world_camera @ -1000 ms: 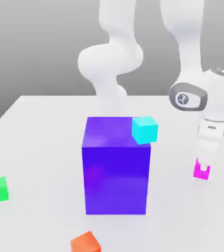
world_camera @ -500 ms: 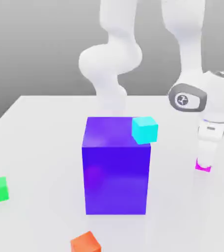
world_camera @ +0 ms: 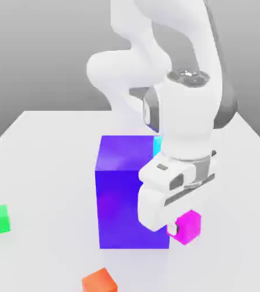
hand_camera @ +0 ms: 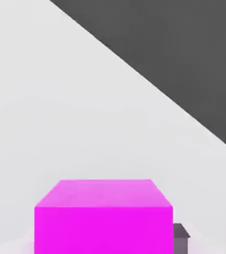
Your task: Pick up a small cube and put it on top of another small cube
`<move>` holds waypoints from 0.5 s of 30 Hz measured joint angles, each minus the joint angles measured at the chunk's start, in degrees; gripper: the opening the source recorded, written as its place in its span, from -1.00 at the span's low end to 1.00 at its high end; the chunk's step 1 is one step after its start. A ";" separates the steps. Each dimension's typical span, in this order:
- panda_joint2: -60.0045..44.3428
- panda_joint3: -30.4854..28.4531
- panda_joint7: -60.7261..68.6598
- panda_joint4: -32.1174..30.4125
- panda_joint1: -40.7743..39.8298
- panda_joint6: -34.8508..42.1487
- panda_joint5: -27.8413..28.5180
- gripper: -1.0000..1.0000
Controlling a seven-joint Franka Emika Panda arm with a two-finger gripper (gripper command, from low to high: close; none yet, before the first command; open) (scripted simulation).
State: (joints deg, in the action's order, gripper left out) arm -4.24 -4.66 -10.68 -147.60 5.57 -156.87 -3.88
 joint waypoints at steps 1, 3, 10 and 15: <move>-0.09 -1.34 1.64 0.69 -2.78 0.57 -0.24 -1.00; -0.22 -4.06 4.81 2.07 -8.33 1.71 -0.61 -1.00; -0.10 -13.63 15.18 6.02 -27.24 5.51 -1.53 -1.00; -2.16 -16.00 14.78 2.03 -31.84 4.85 -0.95 -1.00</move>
State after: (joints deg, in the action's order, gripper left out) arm -6.40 -20.66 4.10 -145.57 -26.27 -152.02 -4.83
